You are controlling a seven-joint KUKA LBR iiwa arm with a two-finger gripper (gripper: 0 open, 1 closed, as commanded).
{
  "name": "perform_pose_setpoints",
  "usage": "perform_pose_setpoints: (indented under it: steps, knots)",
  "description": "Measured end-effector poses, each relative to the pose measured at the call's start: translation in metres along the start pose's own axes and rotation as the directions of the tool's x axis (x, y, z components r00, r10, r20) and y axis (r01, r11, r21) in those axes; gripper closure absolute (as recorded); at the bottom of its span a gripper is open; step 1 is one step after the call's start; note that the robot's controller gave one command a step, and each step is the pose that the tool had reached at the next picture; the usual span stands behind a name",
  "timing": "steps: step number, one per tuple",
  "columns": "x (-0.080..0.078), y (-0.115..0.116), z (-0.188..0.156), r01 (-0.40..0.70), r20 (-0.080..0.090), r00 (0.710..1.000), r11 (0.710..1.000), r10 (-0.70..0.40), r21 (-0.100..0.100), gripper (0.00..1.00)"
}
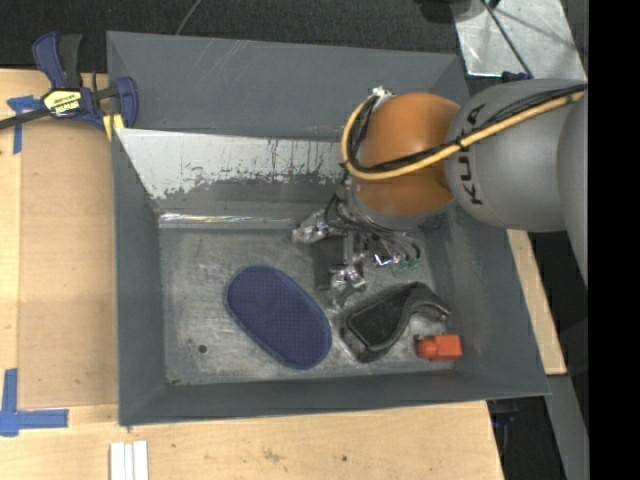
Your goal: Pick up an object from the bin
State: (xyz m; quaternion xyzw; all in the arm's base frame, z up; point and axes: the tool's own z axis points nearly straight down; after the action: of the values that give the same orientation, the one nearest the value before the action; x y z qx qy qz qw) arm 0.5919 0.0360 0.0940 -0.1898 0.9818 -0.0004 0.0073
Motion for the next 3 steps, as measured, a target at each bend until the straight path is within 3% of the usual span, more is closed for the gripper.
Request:
perform_pose_setpoints:
  steps: [1,2,3]
  knots:
    - [0.039,0.087,-0.044,0.427,-0.008,0.904,0.904,-0.427,-0.010,0.00]
    - [0.057,0.122,0.005,0.738,0.012,0.674,0.674,-0.738,0.018,0.00]
    - [0.033,0.128,0.010,0.988,0.014,0.150,0.150,-0.989,0.028,0.00]
